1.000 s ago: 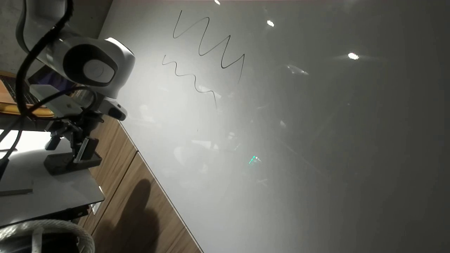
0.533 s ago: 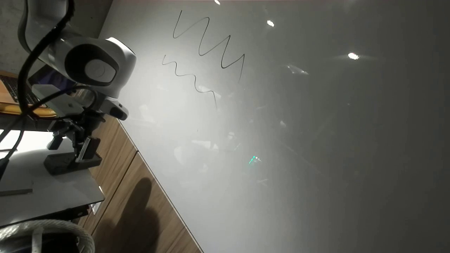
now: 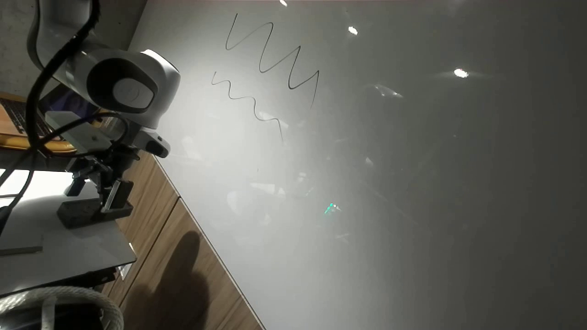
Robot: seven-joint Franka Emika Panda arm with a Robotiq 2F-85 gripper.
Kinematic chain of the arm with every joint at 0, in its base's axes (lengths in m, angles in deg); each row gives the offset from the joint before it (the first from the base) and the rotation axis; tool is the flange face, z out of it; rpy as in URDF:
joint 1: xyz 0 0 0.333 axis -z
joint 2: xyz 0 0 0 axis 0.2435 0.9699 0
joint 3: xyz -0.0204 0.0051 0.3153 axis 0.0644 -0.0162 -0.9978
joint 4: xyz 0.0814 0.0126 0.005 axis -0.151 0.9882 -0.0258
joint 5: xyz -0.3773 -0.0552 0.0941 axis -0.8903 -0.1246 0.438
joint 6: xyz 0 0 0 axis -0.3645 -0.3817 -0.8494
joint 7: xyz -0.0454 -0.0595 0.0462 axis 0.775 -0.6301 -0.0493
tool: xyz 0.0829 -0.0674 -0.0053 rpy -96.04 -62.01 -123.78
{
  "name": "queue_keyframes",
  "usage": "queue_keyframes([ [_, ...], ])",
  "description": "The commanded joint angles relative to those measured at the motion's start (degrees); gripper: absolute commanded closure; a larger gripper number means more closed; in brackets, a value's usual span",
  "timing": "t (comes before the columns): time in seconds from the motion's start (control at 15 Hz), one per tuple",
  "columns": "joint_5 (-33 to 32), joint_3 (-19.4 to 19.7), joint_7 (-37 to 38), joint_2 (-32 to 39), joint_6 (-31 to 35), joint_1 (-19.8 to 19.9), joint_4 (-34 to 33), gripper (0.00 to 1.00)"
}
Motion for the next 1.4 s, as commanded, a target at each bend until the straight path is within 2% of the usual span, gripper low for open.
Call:
queue_keyframes([
  [0.0,-0.5,0.4,0.2,0.4,1.3,0.0,0.0,0.00],
  [0.13,-0.5,0.4,0.2,0.5,1.4,0.0,0.0,0.26],
  [0.4,-0.2,0.4,-0.1,0.7,1.5,0.1,0.0,0.58],
  [0.53,-0.2,0.4,-0.1,0.6,1.5,0.1,0.0,0.70],
  [1.07,-1.5,0.0,1.2,-1.9,0.6,-0.5,-0.3,0.71],
  [1.33,-1.4,-1.4,2.1,-4.8,-1.2,-1.9,-1.2,0.71],
])
